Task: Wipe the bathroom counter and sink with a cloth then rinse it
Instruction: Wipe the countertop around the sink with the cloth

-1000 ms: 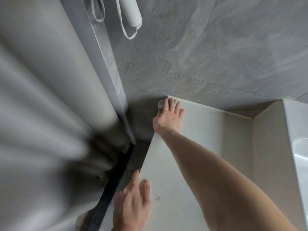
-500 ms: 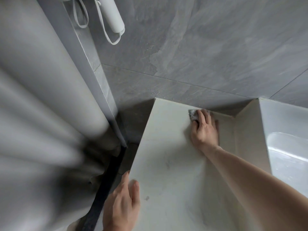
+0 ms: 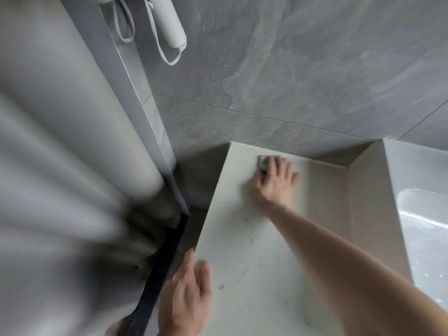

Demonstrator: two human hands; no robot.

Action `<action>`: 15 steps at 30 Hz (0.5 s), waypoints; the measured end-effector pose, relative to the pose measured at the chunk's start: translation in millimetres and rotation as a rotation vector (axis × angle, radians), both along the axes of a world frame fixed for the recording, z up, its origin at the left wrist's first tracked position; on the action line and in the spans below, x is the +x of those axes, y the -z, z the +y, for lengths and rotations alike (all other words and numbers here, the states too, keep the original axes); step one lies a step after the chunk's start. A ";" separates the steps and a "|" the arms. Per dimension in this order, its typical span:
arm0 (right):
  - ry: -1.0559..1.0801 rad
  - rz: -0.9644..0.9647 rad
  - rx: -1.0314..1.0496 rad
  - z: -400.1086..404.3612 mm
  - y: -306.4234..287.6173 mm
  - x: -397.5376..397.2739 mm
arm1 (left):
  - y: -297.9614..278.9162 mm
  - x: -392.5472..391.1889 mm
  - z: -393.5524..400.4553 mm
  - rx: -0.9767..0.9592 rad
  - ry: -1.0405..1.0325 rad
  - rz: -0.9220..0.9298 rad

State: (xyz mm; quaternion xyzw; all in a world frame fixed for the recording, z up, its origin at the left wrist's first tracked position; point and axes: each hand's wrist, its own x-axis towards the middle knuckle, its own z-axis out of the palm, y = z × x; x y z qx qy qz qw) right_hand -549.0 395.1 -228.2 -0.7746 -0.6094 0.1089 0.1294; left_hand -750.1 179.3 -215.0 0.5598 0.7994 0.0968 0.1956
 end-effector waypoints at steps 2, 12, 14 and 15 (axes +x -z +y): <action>-0.166 0.010 0.015 -3.8 -4.3 -35.9 | -1.0 0.9 0.2 0.011 -0.018 -0.010; -0.544 0.032 0.099 -39.5 0.1 -18.8 | -4.4 2.0 -1.3 0.010 -0.011 -0.026; -0.597 0.027 0.108 -61.1 0.2 -9.3 | -5.5 2.3 -2.0 -0.001 -0.007 -0.028; -0.619 0.029 0.110 -72.1 0.1 -6.2 | -6.0 2.0 -2.4 -0.007 -0.001 -0.030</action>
